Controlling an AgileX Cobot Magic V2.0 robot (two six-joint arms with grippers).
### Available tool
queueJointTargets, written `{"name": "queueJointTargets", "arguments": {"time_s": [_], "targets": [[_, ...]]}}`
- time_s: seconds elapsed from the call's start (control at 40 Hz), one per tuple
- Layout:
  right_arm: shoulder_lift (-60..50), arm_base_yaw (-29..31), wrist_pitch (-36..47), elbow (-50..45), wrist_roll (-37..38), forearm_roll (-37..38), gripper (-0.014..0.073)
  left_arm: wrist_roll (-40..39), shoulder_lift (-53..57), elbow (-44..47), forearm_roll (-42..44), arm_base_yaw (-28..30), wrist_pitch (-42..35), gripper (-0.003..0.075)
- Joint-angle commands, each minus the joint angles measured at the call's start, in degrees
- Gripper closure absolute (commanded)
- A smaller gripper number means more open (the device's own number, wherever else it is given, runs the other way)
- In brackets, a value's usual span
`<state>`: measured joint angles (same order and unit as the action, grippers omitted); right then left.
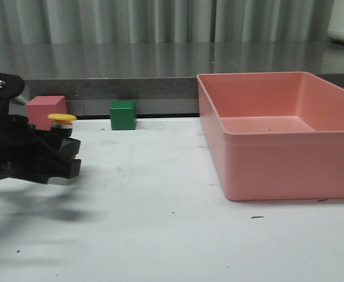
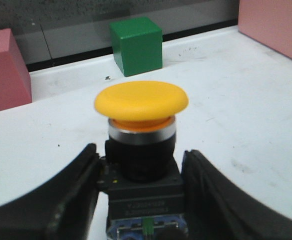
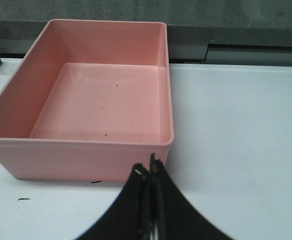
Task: Place and stand button with both arms
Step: 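Lower the upright button onto the table and release it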
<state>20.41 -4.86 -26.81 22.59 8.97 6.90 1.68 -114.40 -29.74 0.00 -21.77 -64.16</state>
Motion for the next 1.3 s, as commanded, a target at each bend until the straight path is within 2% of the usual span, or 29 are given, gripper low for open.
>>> {"name": "queueJointTargets", "arguments": {"time_s": [0.0, 0.68, 0.73, 1.05, 1.15, 1.28], "targets": [[0.34, 0.22, 4.48, 1.66, -0.44, 0.81, 0.0662, 0.24, 1.33, -0.81, -0.98, 0.21, -12.89, 0.0531], [0.34, 0.22, 4.48, 1.66, -0.44, 0.81, 0.0662, 0.24, -0.95, 0.38, -2.42, 0.21, -14.24, 0.0522], [0.34, 0.22, 4.48, 1.66, -0.44, 0.81, 0.0662, 0.24, -0.95, 0.51, -2.42, 0.21, -14.24, 0.0506], [0.34, 0.22, 4.48, 1.66, -0.44, 0.81, 0.0662, 0.24, -0.95, 0.74, -2.81, 0.21, -14.24, 0.0252], [0.34, 0.22, 4.48, 1.66, -0.44, 0.81, 0.0662, 0.24, -0.85, 0.74, -4.88, 0.21, -14.24, 0.0222], [0.34, 0.22, 4.48, 1.66, -0.44, 0.81, 0.0662, 0.24, -0.61, 0.74, -5.78, 0.21, -14.24, 0.0223]]}}
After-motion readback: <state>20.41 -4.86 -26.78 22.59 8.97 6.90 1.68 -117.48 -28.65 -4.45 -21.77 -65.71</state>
